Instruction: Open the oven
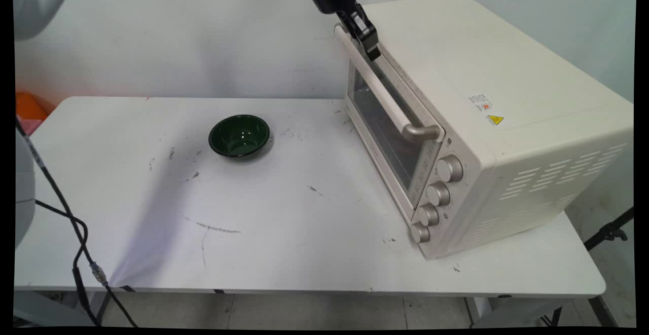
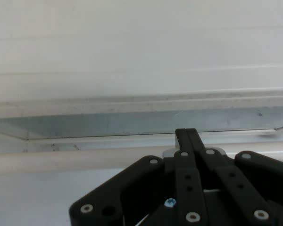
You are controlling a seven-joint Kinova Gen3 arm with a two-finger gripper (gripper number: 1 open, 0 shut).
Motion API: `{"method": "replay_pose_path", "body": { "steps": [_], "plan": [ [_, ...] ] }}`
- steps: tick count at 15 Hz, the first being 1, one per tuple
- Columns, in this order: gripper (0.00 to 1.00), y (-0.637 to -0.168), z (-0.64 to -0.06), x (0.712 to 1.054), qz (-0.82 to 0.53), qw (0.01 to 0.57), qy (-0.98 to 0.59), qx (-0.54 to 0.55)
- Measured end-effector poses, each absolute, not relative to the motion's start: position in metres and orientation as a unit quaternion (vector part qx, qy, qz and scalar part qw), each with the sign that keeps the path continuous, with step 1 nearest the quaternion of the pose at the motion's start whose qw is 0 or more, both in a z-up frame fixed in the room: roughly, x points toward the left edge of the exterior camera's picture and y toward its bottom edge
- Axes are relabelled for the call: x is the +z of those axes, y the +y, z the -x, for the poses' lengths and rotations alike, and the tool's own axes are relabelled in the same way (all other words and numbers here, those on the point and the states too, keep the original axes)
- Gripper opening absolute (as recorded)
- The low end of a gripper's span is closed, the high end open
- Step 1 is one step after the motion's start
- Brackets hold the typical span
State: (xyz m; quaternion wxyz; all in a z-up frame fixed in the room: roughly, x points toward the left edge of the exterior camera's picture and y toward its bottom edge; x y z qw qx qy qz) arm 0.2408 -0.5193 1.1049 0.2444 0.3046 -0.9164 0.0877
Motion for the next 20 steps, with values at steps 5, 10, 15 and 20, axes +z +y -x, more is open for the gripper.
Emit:
{"method": "replay_pose_path", "body": {
  "steps": [5,10,15,20],
  "plan": [
    [0.00,-0.531,-0.231,1.090,-0.313,0.239,-0.916,0.077],
    [0.00,-0.543,-0.222,1.075,-0.326,0.235,-0.913,0.070],
    [0.00,-0.549,-0.217,1.059,-0.330,0.225,-0.915,0.063],
    [0.00,-0.548,-0.218,1.046,-0.329,0.215,-0.918,0.057]
  ]
}}
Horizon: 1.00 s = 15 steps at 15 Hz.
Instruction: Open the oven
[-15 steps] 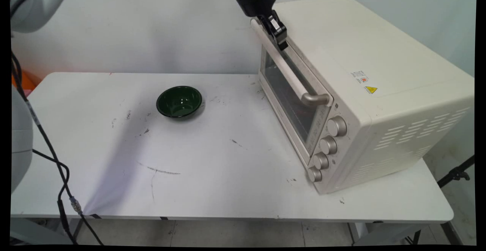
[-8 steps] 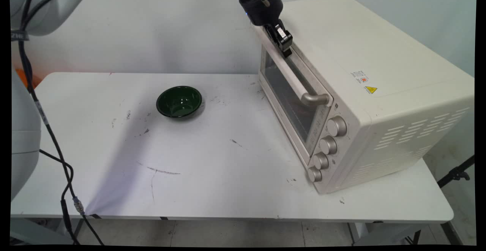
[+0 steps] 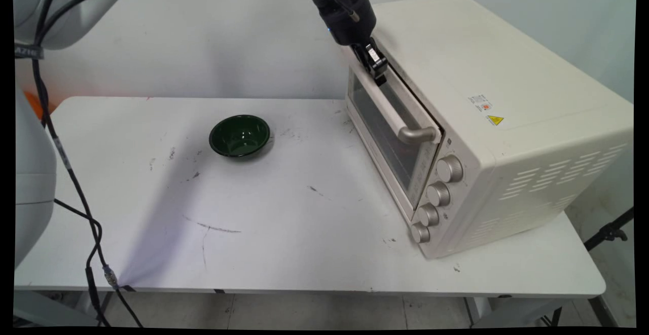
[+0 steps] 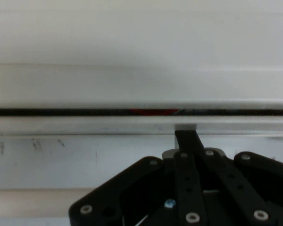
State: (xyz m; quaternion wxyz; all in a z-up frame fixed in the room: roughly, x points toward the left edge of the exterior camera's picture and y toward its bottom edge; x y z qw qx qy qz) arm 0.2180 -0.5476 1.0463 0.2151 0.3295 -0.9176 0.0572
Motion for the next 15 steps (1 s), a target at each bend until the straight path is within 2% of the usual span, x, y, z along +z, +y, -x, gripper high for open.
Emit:
{"method": "replay_pose_path", "body": {
  "steps": [15],
  "plan": [
    [0.00,-0.507,-0.246,1.034,-0.268,0.228,-0.932,0.083]
  ]
}}
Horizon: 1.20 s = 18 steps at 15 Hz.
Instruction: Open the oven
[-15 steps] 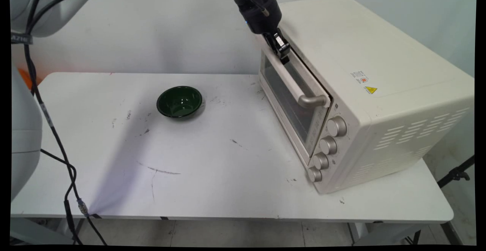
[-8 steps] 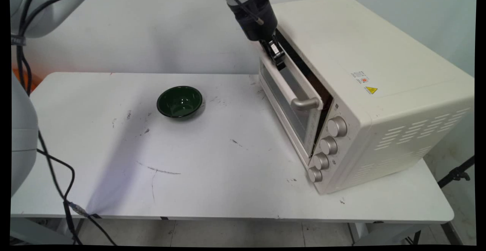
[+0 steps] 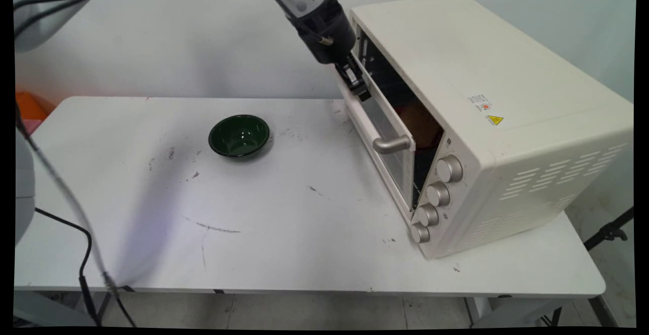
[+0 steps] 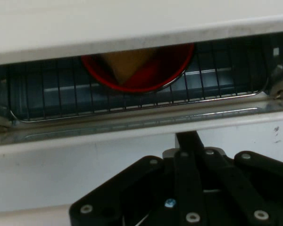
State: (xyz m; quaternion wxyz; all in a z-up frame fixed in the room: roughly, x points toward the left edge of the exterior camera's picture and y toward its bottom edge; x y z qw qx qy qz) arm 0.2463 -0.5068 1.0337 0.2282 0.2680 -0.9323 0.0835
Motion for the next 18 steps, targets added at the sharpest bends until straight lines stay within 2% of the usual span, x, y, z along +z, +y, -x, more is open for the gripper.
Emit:
{"method": "replay_pose_path", "body": {
  "steps": [10,18],
  "plan": [
    [0.00,-0.478,-0.283,1.010,-0.297,0.263,-0.913,0.094],
    [0.00,-0.458,-0.320,0.962,-0.310,0.303,-0.896,0.093]
  ]
}}
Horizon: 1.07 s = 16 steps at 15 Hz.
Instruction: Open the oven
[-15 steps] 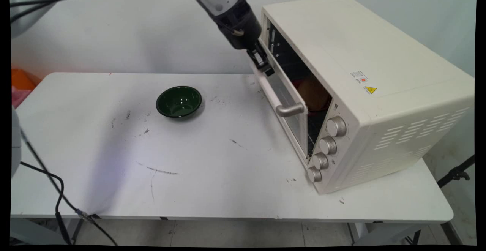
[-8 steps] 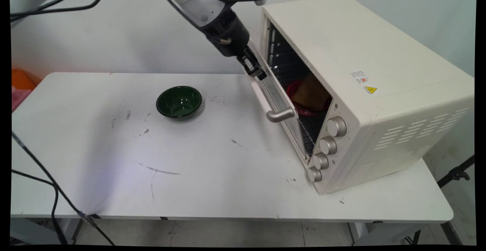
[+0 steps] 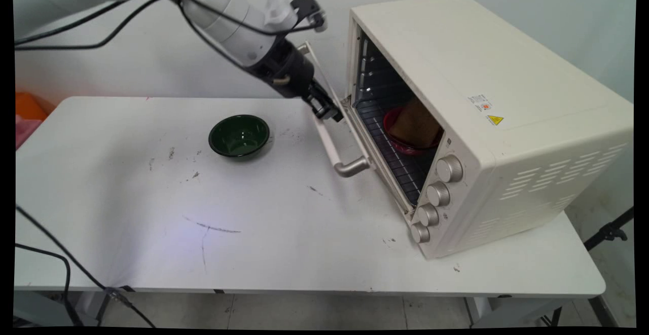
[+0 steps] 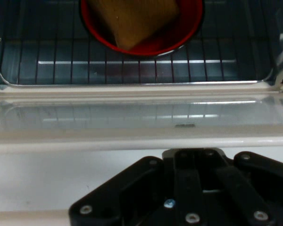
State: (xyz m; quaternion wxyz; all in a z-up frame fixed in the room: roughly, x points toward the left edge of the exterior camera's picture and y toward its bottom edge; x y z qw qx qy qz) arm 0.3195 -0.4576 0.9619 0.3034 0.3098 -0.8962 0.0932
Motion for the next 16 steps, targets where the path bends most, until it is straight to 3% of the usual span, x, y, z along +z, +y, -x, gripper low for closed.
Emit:
{"method": "replay_pose_path", "body": {
  "steps": [16],
  "plan": [
    [0.00,-0.406,-0.389,0.892,-0.278,0.357,-0.886,0.106]
  ]
}}
